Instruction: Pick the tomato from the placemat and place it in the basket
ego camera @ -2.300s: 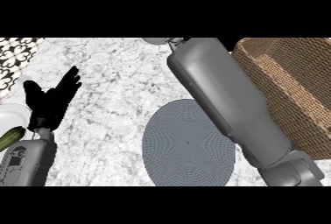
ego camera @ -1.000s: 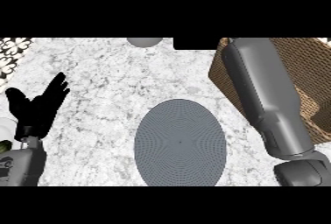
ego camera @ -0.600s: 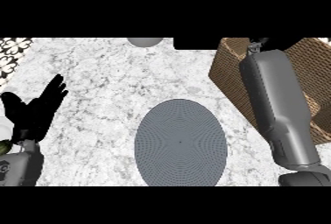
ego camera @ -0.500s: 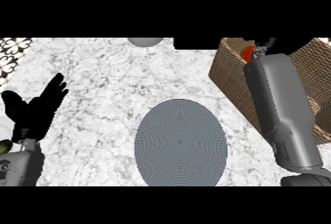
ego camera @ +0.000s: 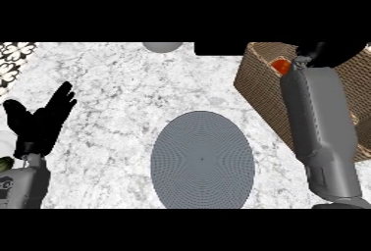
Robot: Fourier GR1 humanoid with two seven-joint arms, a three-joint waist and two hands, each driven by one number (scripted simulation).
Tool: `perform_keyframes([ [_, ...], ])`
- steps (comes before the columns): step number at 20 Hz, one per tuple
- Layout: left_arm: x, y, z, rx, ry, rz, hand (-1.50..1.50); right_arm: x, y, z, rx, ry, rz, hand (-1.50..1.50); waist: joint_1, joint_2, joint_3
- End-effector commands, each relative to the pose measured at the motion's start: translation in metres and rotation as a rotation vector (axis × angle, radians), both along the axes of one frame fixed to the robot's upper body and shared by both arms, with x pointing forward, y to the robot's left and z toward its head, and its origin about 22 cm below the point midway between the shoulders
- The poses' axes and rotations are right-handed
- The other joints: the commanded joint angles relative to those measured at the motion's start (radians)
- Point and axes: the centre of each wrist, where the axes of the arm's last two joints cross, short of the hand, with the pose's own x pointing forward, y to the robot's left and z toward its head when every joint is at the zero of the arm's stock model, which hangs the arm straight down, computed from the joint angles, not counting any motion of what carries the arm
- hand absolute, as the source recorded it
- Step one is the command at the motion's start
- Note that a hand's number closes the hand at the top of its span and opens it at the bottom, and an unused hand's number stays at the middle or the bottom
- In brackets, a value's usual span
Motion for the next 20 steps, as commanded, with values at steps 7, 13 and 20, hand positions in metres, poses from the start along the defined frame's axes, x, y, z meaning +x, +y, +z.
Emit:
perform_keyframes([
  [7,-0.013,0.012,-0.009,-0.008,0.024,0.029,0.0,-0.057,-0.045,0.022,0.24,-0.415,-0.186,-1.5,-0.034,-0.014,0.0],
  [13,-0.011,0.01,-0.007,-0.003,0.017,0.055,0.0,-0.142,-0.053,0.013,0.308,-0.364,-0.085,-1.5,-0.052,-0.02,0.0],
  [20,-0.012,0.008,-0.006,-0.007,0.021,0.057,0.0,-0.247,-0.066,0.001,0.33,-0.258,-0.013,-1.5,-0.055,-0.015,0.001],
])
